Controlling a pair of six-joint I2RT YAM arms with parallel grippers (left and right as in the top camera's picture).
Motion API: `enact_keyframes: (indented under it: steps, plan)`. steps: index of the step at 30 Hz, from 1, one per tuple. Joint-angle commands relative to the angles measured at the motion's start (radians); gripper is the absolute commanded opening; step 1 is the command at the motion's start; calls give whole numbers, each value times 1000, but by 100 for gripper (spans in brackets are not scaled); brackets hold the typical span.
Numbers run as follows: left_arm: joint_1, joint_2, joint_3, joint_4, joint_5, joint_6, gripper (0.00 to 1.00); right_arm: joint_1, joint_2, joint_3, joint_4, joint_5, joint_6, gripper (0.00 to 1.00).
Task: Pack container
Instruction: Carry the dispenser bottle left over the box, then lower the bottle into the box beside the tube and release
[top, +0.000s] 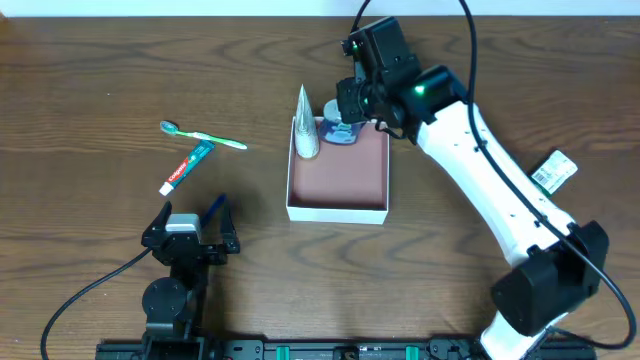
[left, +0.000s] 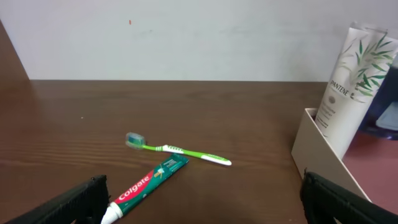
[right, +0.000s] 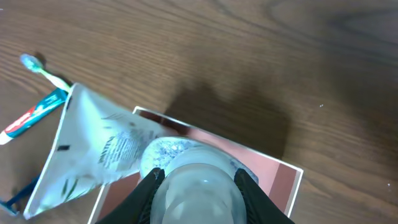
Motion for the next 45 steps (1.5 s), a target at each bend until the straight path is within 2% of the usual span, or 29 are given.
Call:
enact_keyframes:
  steps: [1, 28, 33, 39, 45]
  plan:
    - [5, -5, -21, -37, -9, 14, 98, 17, 13, 14, 23, 21, 20, 4]
    - [5, -6, -21, -37, -9, 14, 98, 27, 132, 14, 49, 66, -139, 6]
    - [5, -5, -21, -37, -9, 14, 98, 30, 132, 14, 50, 66, -139, 25]
    - [5, -6, -21, -37, -9, 14, 98, 35, 132, 14, 50, 65, -138, 28]
    - [5, -5, -21, -37, -9, 14, 98, 42, 132, 14, 50, 65, -138, 46]
